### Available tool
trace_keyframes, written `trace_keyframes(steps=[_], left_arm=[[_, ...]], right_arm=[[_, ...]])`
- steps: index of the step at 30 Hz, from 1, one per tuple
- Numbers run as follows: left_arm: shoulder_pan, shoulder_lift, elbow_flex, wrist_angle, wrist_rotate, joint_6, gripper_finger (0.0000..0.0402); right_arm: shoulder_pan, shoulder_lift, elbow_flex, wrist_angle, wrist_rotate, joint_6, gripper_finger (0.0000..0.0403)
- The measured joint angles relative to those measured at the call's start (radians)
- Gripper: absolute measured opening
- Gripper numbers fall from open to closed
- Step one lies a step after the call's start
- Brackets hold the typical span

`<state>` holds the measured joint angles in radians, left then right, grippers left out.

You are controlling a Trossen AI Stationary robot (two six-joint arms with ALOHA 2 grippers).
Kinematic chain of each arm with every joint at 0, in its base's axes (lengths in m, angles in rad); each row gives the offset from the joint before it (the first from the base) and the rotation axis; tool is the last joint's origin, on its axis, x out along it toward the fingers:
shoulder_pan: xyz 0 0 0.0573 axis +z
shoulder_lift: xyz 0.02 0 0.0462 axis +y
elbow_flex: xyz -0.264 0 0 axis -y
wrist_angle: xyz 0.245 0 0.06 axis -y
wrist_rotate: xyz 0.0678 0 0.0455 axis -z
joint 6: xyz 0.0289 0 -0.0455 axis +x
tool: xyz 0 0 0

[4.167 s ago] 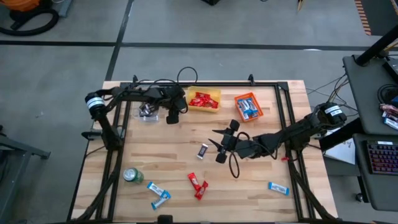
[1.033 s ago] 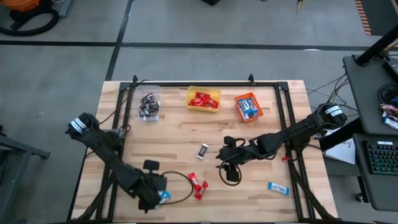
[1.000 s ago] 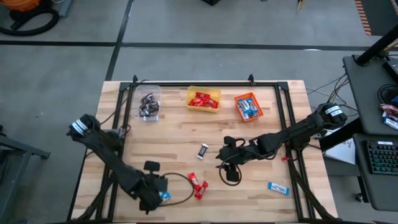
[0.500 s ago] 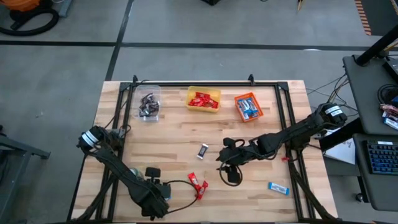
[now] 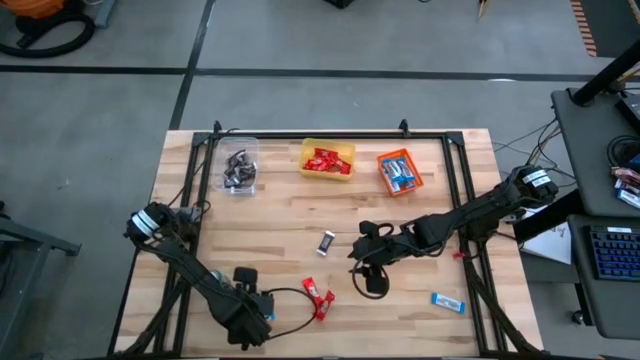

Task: Sort candy
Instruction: Put the white chocolate bar into the orange bin

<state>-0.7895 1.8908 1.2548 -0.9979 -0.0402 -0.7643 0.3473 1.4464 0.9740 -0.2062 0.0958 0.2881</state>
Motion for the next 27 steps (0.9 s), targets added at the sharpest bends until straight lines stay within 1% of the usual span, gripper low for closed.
trace_keyframes(steps=[4,8,11,14,16,17,21,24,27], left_arm=[[0.000,0.000,-0.045,0.078,-0.001,0.003,0.0160],[0.001,0.000,-0.059,0.082,-0.009,0.007,0.0135],[0.000,0.000,-0.053,0.081,-0.050,0.038,0.0097],[0.005,-0.002,-0.036,0.074,-0.104,0.078,0.0045],[0.015,-0.011,-0.024,0.068,-0.171,0.118,0.0016],[0.022,-0.021,-0.017,0.072,-0.222,0.142,0.0010],[0.070,-0.089,0.008,0.121,-0.448,0.285,0.0021],[0.111,-0.167,-0.002,0.275,-0.588,0.458,0.0020],[0.155,-0.254,-0.057,0.527,-0.654,0.649,0.0008]], right_arm=[[0.000,0.000,0.000,0.000,0.000,0.000,0.0183],[0.002,0.000,0.000,0.000,0.000,0.000,0.0183],[0.002,0.000,-0.001,0.000,0.000,0.000,0.0183],[0.002,0.000,-0.001,0.000,0.000,-0.002,0.0183],[0.004,0.000,-0.001,0.003,0.001,-0.019,0.0183],[0.006,0.001,-0.002,0.009,0.001,-0.033,0.0183],[0.015,0.018,-0.023,0.137,0.008,-0.090,0.0183],[0.021,0.041,-0.046,0.274,0.008,-0.156,0.0183],[0.021,0.080,-0.052,0.402,0.009,-0.223,0.0183]])
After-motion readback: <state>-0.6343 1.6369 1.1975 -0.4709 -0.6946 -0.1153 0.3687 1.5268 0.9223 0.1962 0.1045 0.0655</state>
